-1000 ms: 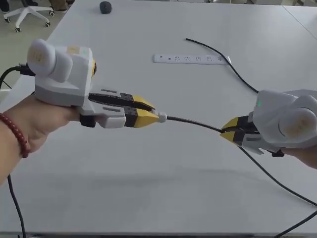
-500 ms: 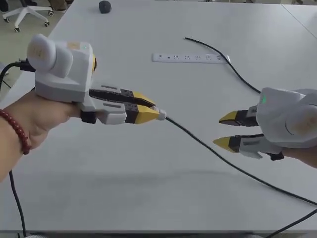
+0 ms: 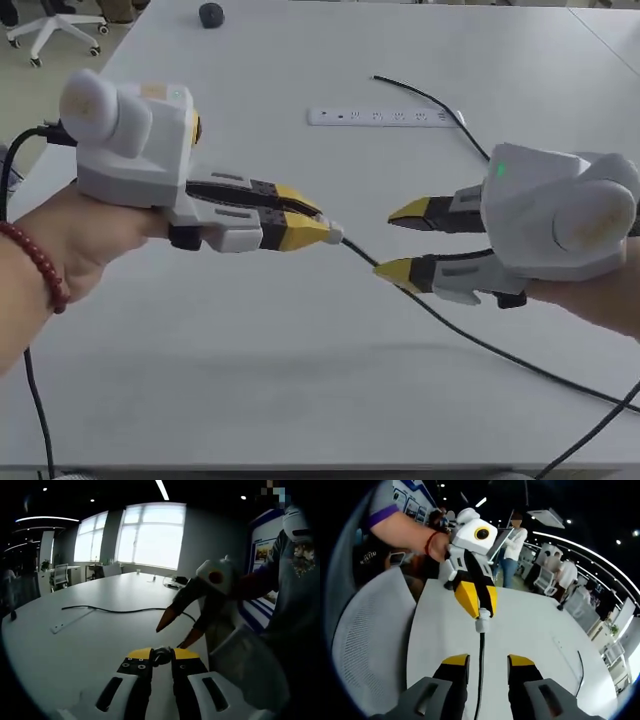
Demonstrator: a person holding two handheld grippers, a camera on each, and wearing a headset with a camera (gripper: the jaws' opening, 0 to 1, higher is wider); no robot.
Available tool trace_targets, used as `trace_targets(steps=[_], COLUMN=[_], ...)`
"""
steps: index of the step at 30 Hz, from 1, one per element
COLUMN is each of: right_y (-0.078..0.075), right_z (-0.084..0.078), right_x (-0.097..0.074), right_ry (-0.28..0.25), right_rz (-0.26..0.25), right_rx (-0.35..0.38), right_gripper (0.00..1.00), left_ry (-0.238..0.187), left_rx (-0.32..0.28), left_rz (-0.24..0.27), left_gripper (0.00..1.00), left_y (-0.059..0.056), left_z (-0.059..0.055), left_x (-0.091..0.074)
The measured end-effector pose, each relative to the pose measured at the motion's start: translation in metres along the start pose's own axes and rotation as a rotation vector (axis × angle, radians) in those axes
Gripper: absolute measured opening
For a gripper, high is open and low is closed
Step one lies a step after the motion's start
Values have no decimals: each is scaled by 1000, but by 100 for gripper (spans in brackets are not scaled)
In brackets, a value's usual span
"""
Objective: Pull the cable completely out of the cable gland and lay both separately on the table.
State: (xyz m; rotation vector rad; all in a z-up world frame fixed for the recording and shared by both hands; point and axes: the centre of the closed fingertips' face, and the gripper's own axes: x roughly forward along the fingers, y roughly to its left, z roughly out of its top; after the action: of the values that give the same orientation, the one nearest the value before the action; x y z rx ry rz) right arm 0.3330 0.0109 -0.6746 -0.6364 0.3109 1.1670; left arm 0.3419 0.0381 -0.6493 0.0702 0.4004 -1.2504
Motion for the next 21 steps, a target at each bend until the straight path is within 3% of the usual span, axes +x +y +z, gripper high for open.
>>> trace_targets(steps=[8,11,21], right_y=[5,5,7], right_z=[12,15,10], right_x=[7,7,11], right_ry=[-8,-11,9], right_rz=[24,23,38], right_rx=[-10,-21,-33], right_gripper=[18,9,1], left_ry=[-9,-8,-19], left_rx=[0,0,-6], left_rz=[-5,-7,-17], left_gripper=[15,15,15], left_y=[-2,-3,-6], left_z=[3,3,6], left_x=[0,1,3])
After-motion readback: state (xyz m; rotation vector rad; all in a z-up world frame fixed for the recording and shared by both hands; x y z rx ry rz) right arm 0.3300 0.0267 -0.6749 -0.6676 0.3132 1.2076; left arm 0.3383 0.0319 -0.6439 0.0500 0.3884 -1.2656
